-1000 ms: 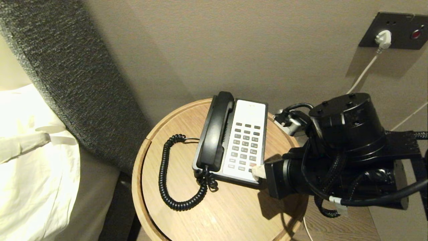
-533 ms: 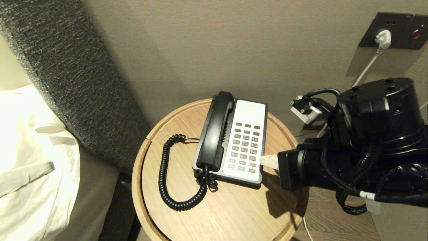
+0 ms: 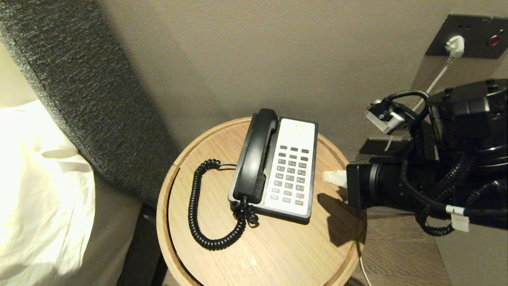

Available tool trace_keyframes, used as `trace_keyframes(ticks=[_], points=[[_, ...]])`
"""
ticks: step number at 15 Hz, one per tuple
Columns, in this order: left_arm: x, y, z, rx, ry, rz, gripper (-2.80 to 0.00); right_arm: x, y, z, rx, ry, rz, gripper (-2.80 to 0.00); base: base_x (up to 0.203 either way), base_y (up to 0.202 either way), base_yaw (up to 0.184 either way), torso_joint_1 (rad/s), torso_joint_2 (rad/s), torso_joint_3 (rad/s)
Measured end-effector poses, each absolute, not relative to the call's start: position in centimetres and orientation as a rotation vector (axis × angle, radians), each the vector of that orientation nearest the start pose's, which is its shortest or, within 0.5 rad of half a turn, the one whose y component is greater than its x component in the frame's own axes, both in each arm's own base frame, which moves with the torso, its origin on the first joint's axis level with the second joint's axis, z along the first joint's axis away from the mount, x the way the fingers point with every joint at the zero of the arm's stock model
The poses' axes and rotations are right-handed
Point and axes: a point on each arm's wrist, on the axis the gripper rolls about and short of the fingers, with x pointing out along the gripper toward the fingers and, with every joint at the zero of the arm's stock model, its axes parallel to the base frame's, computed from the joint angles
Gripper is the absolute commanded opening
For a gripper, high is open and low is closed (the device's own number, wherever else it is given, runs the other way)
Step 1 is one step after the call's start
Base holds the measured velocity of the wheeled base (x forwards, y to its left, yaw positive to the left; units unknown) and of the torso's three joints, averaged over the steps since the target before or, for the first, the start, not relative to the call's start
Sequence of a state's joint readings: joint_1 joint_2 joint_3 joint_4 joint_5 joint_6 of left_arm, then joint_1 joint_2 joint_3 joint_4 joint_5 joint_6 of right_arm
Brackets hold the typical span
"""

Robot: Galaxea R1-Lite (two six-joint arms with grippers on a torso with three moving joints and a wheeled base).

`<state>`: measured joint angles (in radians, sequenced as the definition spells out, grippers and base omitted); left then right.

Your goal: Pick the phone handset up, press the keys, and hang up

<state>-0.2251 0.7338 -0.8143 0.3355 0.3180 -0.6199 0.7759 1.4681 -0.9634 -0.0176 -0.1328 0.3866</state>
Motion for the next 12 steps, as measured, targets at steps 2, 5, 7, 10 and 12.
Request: trace_keyframes(ticks=[2, 5, 7, 10, 12], points=[[3.1, 0.3, 24.0, -0.531, 0.187, 0.263, -2.8, 18.1, 16.8, 23.4, 0.159, 0.549, 0.518, -2.8, 0.0, 0.0, 0.0, 0.0, 0.0, 0.0], [0.7, 0.7, 19.4, -0.464, 0.173, 0.313, -2.8, 18.0, 16.3, 23.9, 0.172, 0.534, 0.509, -2.8, 0.0, 0.0, 0.0, 0.0, 0.0, 0.0], [-0.6, 0.7, 17.0, -0.443, 0.164, 0.323, -2.8, 18.0, 16.0, 24.1, 0.18, 0.525, 0.503, -2.8, 0.0, 0.0, 0.0, 0.0, 0.0, 0.0], [-2.0, 0.6, 14.0, -0.376, 0.156, 0.303, -2.8, 17.8, 15.7, 24.5, 0.189, 0.509, 0.502, -2.8, 0.0, 0.0, 0.0, 0.0, 0.0, 0.0], [-2.8, 0.5, 11.5, -0.259, 0.148, 0.25, -2.8, 17.6, 15.5, 24.7, 0.194, 0.501, 0.503, -2.8, 0.0, 0.0, 0.0, 0.0, 0.0, 0.0]])
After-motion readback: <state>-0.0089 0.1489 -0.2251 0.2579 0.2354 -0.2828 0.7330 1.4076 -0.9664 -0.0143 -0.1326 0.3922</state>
